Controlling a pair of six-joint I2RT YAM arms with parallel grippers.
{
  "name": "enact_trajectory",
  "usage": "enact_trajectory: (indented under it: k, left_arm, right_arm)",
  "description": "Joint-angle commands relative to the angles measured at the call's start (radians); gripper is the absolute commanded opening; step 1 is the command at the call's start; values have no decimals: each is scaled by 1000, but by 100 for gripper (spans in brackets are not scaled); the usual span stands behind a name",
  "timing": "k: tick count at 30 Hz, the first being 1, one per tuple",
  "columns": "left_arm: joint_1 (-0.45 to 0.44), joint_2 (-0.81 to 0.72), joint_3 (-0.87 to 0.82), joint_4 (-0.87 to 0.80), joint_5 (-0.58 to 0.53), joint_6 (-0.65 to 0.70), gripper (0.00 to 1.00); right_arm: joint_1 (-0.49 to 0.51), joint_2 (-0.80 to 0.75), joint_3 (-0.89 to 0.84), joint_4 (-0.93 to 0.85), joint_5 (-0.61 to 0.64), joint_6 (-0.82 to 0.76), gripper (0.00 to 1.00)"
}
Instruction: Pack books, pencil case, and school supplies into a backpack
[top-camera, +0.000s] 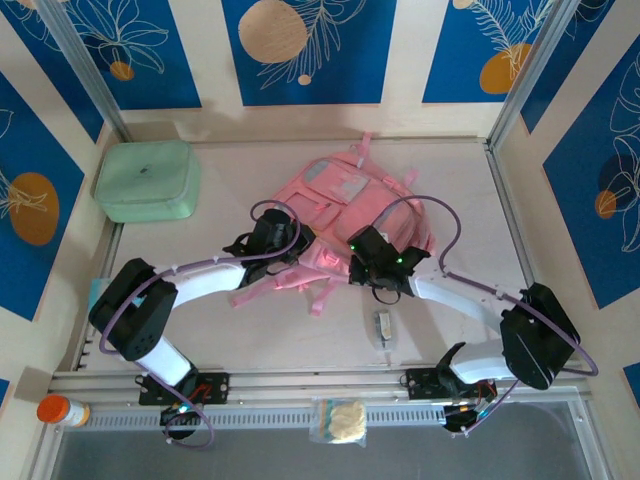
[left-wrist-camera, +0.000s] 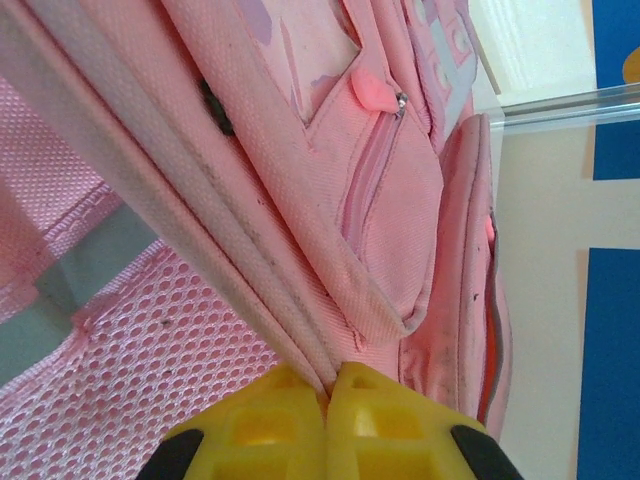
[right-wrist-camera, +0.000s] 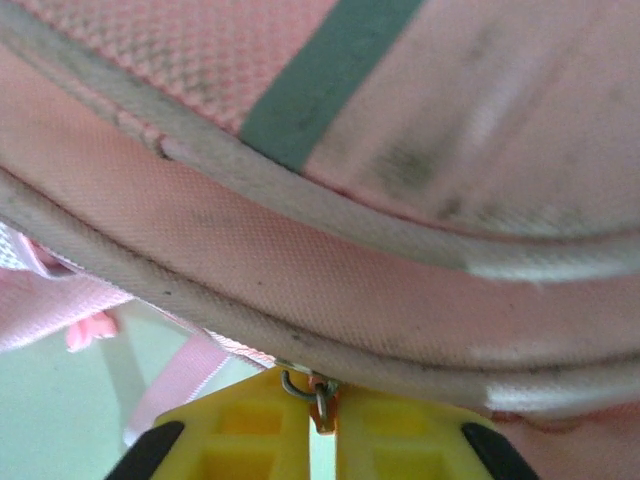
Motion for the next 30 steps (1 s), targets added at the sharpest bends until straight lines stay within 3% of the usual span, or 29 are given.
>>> enact_trajectory:
  k: [1,8,14,18,24,26,30]
  left_arm:
    - [28,-32,20,-9,-46,46,0]
    - [28,-39,8,0,-53,42,0]
    - [35,-42,3,0,-55,53,0]
    - [64,-47,-1,-14,-35,76,0]
    - [176,-22,76,-140,65,204,0]
    - [210,-5,82,-111,105,212,0]
    - [249,65,180,-129,172,260,0]
  right_arm:
    - [-16,30,25,-11,7,-68,19]
    - [-14,92,28,70,48,-144,21]
    - [2,64,17,109,52,-218,8]
    - [-12,30,49,-21,83,-219,0]
    - [-47,-62,48,-240,105,-182,0]
    - [-51,-85,67,-321,130,-169,0]
    - [-31,-114,102,-307,-17,-224,0]
